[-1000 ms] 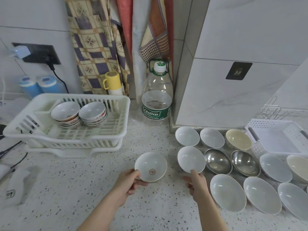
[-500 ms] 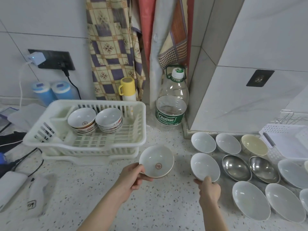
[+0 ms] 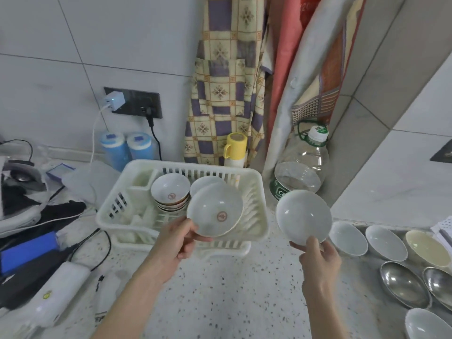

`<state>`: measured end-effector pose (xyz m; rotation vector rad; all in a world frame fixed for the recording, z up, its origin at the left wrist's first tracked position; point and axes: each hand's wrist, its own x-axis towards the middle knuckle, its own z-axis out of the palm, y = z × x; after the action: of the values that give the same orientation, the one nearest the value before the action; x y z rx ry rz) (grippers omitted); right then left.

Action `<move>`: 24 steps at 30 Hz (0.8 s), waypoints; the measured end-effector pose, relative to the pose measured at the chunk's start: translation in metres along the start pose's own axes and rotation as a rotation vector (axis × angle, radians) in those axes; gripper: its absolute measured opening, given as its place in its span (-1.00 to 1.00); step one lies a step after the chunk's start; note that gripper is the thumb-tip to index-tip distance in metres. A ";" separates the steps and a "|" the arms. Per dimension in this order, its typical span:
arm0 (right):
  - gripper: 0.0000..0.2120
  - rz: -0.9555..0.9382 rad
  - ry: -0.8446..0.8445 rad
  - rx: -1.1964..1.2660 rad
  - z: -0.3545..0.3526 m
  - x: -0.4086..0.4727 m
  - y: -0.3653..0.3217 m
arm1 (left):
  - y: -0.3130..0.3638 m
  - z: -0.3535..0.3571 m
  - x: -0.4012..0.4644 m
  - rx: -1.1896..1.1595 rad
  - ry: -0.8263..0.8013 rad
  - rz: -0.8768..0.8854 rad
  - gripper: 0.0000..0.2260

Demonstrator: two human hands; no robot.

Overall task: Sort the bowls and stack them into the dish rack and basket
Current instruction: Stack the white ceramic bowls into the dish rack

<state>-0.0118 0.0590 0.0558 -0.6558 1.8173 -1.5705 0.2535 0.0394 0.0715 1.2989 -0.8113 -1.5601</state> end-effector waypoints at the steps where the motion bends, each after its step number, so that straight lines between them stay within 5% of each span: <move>1: -0.87 -0.027 -0.040 -0.023 0.010 -0.006 -0.004 | 0.006 -0.011 0.001 -0.001 0.030 0.035 -0.88; 11: -0.67 -0.120 -0.300 -0.280 0.114 -0.046 -0.005 | 0.037 -0.106 0.028 0.099 0.353 0.219 -0.81; 24: -0.66 -0.341 -0.375 -0.701 0.178 -0.051 0.016 | 0.022 -0.132 0.070 0.188 0.455 0.324 -0.69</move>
<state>0.1544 -0.0202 0.0331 -1.5332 2.0090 -0.8663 0.3856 -0.0245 0.0364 1.4971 -0.8348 -0.9033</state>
